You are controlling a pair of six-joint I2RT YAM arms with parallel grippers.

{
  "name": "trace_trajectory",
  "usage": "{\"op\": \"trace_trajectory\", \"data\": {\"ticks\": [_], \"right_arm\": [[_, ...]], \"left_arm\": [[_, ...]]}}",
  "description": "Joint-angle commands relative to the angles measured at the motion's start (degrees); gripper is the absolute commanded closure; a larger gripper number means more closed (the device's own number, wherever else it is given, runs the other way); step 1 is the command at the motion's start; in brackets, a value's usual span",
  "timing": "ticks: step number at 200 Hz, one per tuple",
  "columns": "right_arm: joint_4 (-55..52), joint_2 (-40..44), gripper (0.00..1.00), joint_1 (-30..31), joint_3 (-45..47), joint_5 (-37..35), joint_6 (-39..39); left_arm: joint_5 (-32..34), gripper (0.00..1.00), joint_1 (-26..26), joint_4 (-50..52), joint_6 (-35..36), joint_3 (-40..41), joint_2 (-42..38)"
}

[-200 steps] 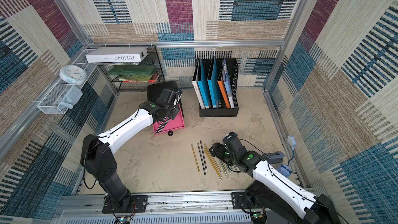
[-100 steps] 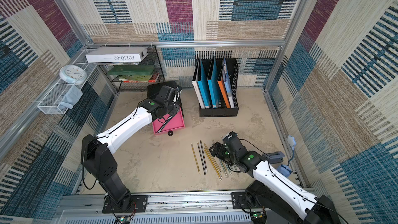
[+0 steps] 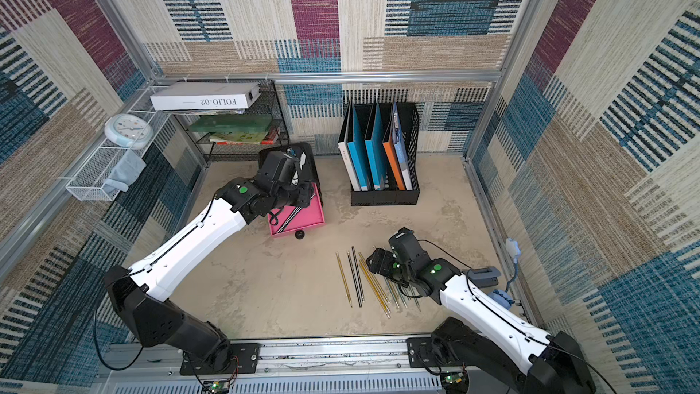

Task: Please place the pencils in the drawer according to their color
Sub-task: Pick up the pencil from the center of the board.

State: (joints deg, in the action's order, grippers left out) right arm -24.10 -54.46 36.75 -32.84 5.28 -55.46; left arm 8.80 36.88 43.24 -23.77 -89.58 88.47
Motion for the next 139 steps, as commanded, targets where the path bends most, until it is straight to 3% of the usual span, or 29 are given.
{"op": "trace_trajectory", "data": {"ticks": [1,61,96,139], "right_arm": [[-0.9,-0.4,0.15,-0.1,-0.5,1.3,2.0],[-1.3,2.3,0.15,-0.6,1.8,1.9,2.1],[-2.7,5.0,0.14,-0.6,3.6,2.0,2.0],[-5.4,9.4,0.15,-0.8,6.0,1.9,1.3]], "left_arm": [[-3.6,0.51,3.2,3.7,-16.6,4.2,-1.4],[-1.0,0.50,17.4,4.6,-38.7,9.6,2.3],[0.6,0.50,21.9,4.6,-44.8,7.2,8.9],[-0.4,0.50,22.7,4.7,-47.5,2.3,17.1]]}}
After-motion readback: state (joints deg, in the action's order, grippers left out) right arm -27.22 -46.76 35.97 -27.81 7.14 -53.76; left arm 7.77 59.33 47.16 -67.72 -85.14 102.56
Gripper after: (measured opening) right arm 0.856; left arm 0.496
